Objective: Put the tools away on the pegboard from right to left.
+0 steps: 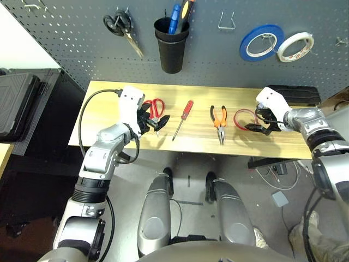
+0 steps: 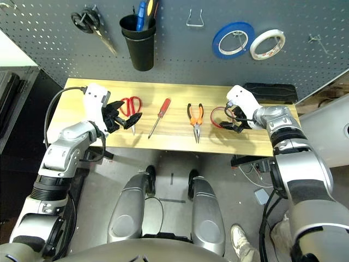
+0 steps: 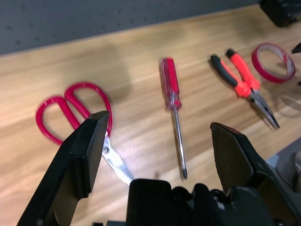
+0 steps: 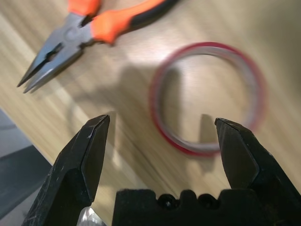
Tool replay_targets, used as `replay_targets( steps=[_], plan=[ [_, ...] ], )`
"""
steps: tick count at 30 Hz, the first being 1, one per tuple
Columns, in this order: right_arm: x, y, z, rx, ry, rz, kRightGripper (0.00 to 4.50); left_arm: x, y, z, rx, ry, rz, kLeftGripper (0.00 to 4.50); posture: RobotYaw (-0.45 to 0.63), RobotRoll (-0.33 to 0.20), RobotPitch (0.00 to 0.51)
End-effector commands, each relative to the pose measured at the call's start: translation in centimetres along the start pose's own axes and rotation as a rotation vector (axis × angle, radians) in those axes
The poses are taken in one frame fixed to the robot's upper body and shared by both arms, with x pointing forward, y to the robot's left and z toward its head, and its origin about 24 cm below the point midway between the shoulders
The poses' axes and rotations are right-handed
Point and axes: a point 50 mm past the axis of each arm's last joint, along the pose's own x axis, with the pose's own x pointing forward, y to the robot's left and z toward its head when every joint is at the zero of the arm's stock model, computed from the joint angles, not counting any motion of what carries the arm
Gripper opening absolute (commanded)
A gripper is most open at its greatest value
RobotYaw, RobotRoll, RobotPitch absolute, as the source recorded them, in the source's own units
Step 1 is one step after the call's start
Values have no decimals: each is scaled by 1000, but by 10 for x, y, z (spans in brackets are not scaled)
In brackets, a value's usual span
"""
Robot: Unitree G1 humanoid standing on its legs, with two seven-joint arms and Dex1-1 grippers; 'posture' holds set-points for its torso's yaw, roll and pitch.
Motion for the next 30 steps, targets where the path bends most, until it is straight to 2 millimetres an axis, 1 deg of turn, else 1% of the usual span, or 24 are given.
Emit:
replay_targets(
  steps=[1,4,5,6,9,14,16,17,18,19,25,28,30],
  plan=[
    [9,9,-12,0,86,12,4500,-7,-3,-4,-8,27,1,4479,212,0,402],
    [15,14,-14,-3,121,6,4500,-9,-3,-3,-9,29,10,4479,231,0,404],
    [16,15,-15,2,132,-3,4346,-10,-3,-2,-10,29,13,4494,237,0,402],
    [17,16,-16,3,142,-13,4346,-10,-3,-2,-11,29,15,4494,239,0,402],
    [17,15,-18,-5,157,-37,3469,-11,-4,-1,-17,27,23,4500,244,0,399],
    [10,6,-16,-20,95,-108,1687,-10,-6,1,-13,-2,28,4500,242,0,382],
    [4,-2,-17,-30,56,-176,935,-12,-10,8,-9,-90,-6,4500,244,0,379],
    [0,-6,-20,-47,57,-216,641,-12,-13,10,-13,-111,-35,4500,243,0,369],
    [-4,-9,-23,-64,60,-251,226,-12,-17,12,-19,-123,-61,4500,239,0,363],
    [-7,-12,-26,-76,56,-279,47,-13,-20,14,-25,-146,-86,4500,236,0,361],
    [-26,-22,-46,-38,-25,-467,47,-16,-37,26,-12,-255,-218,4500,212,0,338],
    [-34,-21,-59,-14,-63,-576,47,-19,-46,33,17,-303,-297,4500,202,0,329],
    [-41,-17,-70,-14,-100,-666,47,-23,-53,40,48,-340,-352,4500,199,0,329]
  ],
)
